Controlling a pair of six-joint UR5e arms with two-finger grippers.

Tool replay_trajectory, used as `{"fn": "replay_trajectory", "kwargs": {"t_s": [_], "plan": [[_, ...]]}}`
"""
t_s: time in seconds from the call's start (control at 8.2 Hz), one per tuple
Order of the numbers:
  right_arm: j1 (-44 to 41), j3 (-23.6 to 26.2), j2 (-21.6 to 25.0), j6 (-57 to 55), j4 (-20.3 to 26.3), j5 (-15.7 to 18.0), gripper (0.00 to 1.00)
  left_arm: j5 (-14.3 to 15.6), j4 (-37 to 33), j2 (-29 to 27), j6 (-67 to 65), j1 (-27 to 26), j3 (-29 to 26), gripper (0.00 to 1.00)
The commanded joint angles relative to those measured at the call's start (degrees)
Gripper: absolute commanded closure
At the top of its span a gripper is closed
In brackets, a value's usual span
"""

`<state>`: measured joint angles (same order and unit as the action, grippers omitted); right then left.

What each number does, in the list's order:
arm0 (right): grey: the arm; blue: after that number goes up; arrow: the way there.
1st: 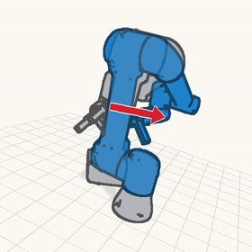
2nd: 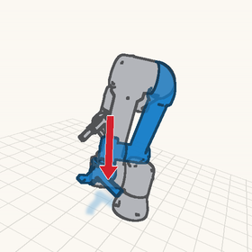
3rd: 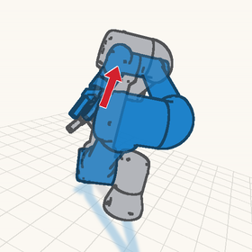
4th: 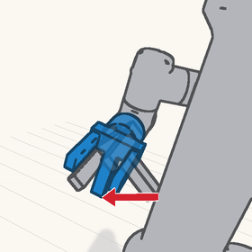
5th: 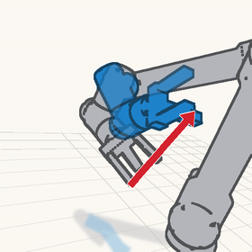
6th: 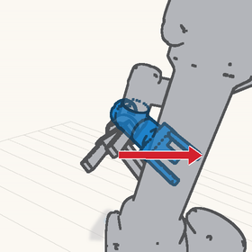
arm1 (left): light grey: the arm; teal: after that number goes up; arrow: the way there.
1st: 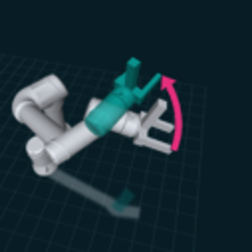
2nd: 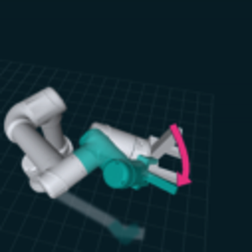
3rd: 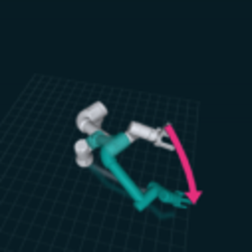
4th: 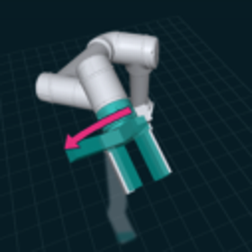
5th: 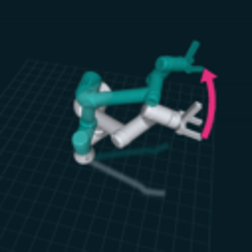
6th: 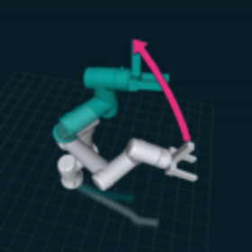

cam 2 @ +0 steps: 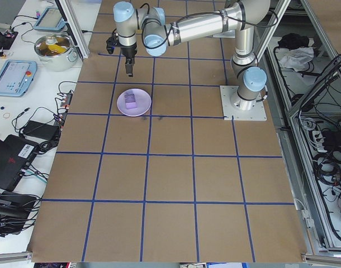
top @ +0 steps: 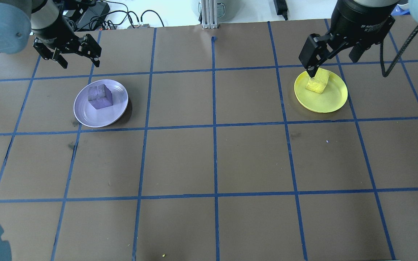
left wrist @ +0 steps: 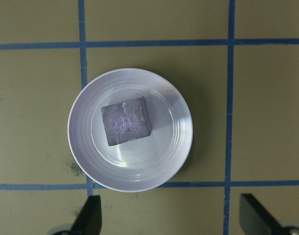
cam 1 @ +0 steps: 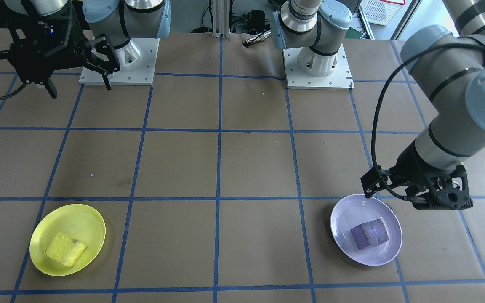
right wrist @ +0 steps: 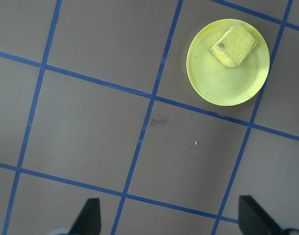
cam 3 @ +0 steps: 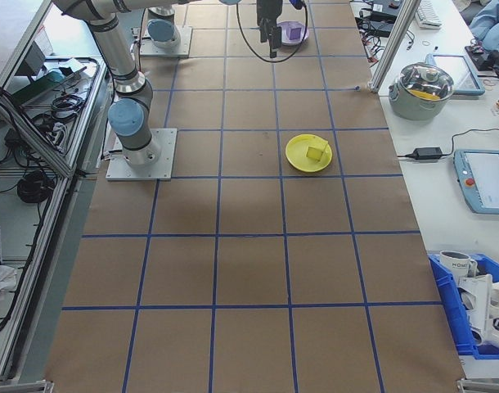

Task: Sort blocks by color into plates

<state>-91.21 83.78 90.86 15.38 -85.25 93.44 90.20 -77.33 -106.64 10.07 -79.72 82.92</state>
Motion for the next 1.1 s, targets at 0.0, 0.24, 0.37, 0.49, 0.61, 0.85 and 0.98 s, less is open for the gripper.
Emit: {"fn": "replay_trajectory", "kwargs": {"t_s": [0.0,0.24,0.37,0.49,0.61,0.85,0.98], "plan": [[0.2,0.1,0.0,0.0,1.2,0.1,0.00,2.3,-3.0,8.6,-3.5,-3.1,0.4,0.00],[0.2,0.0,0.1,0.0,1.1,0.1,0.00,2.5,-1.8,10.3,-8.0,-7.6,3.7,0.00],[0.2,0.1,0.1,0.0,1.1,-0.3,0.00,2.6,-1.4,10.2,-9.1,-9.5,4.4,0.00],[0.1,0.4,0.1,0.0,0.8,-0.7,0.00,2.6,-1.5,10.2,-8.7,-10.3,4.7,0.00],[0.2,0.7,0.1,0.1,0.8,-0.8,0.00,2.5,-1.5,10.6,-8.6,-10.4,4.7,0.00],[0.2,0.7,0.1,0.1,0.8,-0.8,0.00,2.6,-1.6,11.0,-9.1,-10.4,4.6,0.00],[0.2,0.7,0.1,0.1,0.8,-0.9,0.00,2.6,-1.6,10.7,-9.0,-10.3,4.6,0.00]]}}
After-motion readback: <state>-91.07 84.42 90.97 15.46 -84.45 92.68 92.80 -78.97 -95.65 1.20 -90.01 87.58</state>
